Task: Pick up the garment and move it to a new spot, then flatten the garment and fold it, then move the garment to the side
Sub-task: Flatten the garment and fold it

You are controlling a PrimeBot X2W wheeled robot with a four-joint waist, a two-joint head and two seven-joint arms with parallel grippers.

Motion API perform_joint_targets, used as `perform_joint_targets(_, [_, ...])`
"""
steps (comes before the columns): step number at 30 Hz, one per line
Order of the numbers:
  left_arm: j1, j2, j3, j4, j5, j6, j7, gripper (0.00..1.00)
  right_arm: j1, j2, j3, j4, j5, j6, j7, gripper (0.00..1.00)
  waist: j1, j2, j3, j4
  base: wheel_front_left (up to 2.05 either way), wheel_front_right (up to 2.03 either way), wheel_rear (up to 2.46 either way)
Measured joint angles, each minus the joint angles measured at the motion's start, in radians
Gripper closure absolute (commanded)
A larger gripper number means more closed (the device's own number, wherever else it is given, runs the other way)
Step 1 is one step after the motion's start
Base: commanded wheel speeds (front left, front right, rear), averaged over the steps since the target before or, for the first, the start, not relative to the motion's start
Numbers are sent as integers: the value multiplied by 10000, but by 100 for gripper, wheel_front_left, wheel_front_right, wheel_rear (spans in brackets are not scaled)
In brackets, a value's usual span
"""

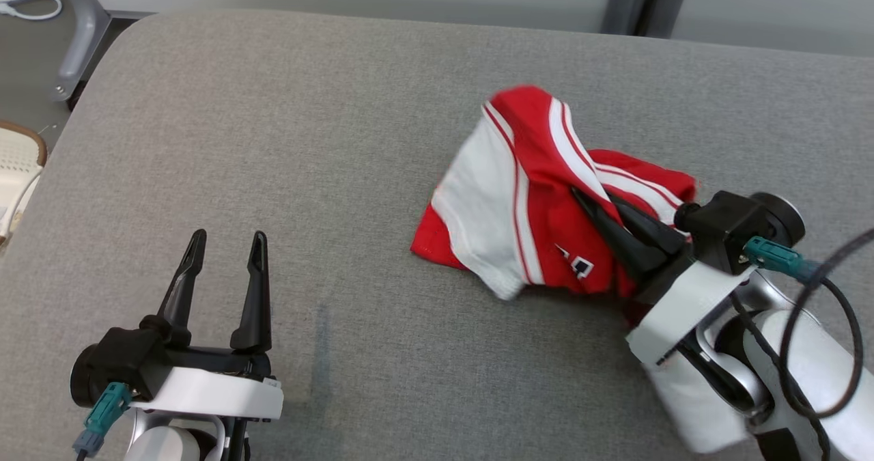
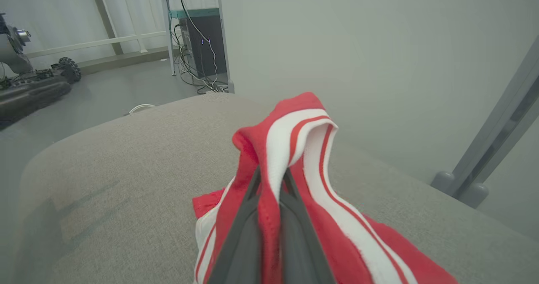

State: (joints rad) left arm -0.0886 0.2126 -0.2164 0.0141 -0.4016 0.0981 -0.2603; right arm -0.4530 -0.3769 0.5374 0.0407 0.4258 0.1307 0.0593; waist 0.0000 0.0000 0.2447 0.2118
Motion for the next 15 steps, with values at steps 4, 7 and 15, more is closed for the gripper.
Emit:
perform_joint_targets(4, [33,-29,79,25,75,-69,0,0,-260,508,-115,-941,-140,0,-171,100,0,0,-125,-192,0,0,0])
perform_joint_targets(7, [42,-44,123,38,146,-96,0,0,-574,1085,-155,-1620,-10,0,-328,100,0,0,-239,-336,0,0,0])
perform_joint_targets(15, [229,-42,174,25,251,-176,0,0,-1157,2389,-1743,-2629,525,0,-729,100,0,0,-459,-839,0,0,0])
